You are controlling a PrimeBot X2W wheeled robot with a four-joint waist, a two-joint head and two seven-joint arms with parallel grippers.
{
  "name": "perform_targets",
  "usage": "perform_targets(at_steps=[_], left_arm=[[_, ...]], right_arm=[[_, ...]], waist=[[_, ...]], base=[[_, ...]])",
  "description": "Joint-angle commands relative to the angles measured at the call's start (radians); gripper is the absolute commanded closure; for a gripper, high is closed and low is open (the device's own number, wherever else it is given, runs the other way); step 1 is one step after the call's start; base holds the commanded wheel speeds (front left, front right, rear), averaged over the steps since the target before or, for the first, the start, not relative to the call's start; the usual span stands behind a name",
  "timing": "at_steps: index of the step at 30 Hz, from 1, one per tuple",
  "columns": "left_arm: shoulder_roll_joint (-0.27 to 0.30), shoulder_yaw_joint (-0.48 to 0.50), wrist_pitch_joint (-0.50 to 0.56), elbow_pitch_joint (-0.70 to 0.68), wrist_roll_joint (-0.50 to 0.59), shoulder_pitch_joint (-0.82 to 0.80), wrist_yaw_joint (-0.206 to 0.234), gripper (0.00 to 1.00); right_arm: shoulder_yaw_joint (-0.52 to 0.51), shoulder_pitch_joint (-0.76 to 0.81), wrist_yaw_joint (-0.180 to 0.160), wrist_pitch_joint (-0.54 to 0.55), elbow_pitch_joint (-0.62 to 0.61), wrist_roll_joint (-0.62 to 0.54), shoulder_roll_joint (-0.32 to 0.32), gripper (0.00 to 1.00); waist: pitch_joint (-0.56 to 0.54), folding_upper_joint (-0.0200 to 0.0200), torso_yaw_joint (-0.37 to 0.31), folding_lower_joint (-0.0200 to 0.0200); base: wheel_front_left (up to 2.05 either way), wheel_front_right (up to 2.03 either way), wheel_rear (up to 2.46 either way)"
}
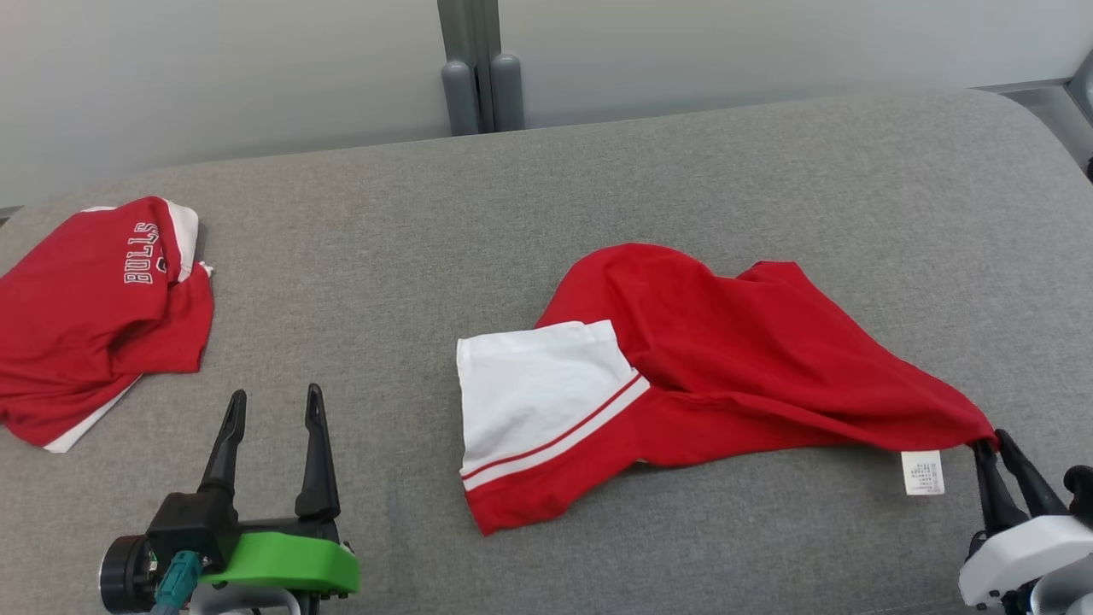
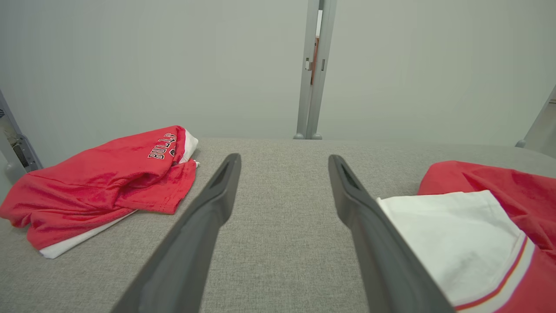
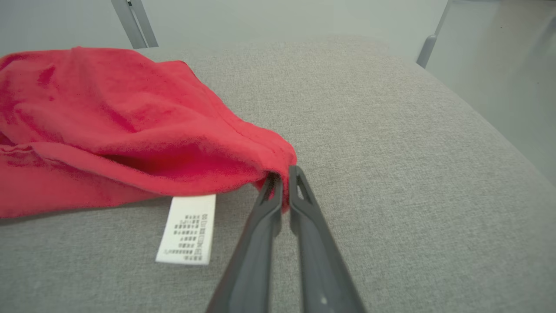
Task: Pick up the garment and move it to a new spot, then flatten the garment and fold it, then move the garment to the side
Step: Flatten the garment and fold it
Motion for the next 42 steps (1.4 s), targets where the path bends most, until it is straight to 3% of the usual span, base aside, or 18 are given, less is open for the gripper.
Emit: perform_targets(at_steps=[1, 11, 22, 31, 42], left_arm=[[0.002, 0.004, -0.001, 0.003, -0.004, 0.016, 0.0, 0.0], [0.002, 0.02, -0.001, 0.009, 0.006, 0.018, -0.011, 0.0], [0.002, -0.003, -0.001, 0.05, 0.037, -0.086, -0.052, 0.0], [0.007, -0.057, -0.001, 0.235, 0.025, -0.268, -0.099, 0.0], [0.038, -0.226, 0.033, 0.555, -0.068, -0.408, -0.113, 0.0]], right_arm=[[-0.003, 0.009, 0.0, -0.003, -0.029, -0.006, 0.006, 0.0], [0.044, 0.045, 0.0, -0.003, -0.23, -0.058, 0.084, 0.0], [0.1, 0.009, 0.0, -0.003, -0.224, -0.066, 0.129, 0.0], [0.137, -0.036, 0.0, -0.003, -0.205, -0.053, 0.149, 0.0], [0.138, -0.066, 0.0, -0.003, -0.191, -0.04, 0.154, 0.0]], waist=[[-0.003, 0.0, -0.003, 0.0], [-0.023, 0.0, -0.014, 0.0], [-0.01, 0.0, -0.033, 0.0], [0.029, 0.0, -0.082, 0.0], [0.081, 0.0, -0.147, 0.0]], base=[[0.0, 0.0, 0.0], [0.0, 0.0, 0.0], [0.0, 0.0, 0.0], [0.0, 0.0, 0.0], [0.0, 0.0, 0.0]])
